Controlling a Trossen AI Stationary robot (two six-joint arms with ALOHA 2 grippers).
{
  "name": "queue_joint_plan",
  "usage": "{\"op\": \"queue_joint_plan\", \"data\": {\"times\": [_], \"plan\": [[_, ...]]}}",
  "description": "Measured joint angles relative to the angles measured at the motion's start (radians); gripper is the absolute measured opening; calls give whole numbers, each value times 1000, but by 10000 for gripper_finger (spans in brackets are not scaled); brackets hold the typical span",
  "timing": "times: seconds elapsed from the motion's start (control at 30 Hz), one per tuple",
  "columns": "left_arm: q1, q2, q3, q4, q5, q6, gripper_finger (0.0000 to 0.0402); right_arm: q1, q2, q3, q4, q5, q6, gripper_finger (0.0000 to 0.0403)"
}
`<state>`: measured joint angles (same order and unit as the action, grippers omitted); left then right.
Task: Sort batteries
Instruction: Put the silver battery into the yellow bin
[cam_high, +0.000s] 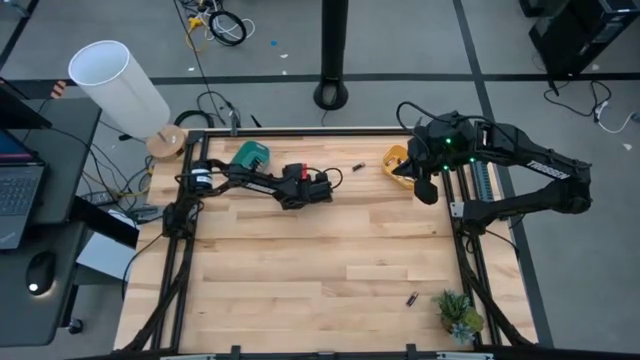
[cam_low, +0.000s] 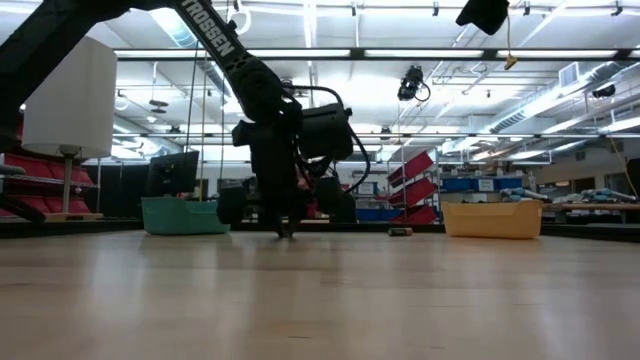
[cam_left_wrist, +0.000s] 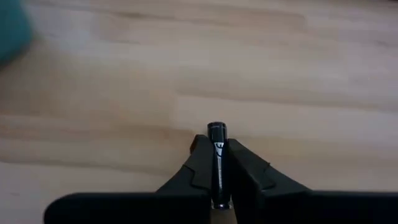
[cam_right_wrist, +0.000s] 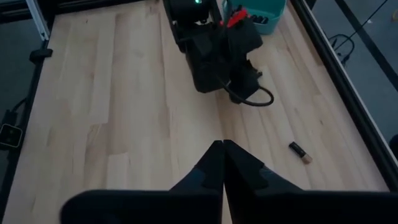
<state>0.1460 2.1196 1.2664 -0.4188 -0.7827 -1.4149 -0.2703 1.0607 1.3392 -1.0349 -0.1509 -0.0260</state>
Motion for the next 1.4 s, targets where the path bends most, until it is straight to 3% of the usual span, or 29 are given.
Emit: {"op": "queue_joint_plan", "data": {"times": [0.2,0.33,0.5,0.73,0.97,1.4], "plan": [[-9,-48,-2,181,127,195,34,-2,-3,0,-15,8,0,20],[-5,-57,0,342,175,289,34,-19,-4,0,-118,37,-4,14],[-5,-58,0,516,189,339,34,-52,-16,0,-219,80,-31,9],[20,-39,24,818,231,367,39,-80,-70,0,-183,80,-12,19],[24,72,278,774,292,468,39,-80,-84,0,-164,80,-1,9],[70,435,780,731,355,496,39,-80,-142,0,-165,80,61,17]]}}
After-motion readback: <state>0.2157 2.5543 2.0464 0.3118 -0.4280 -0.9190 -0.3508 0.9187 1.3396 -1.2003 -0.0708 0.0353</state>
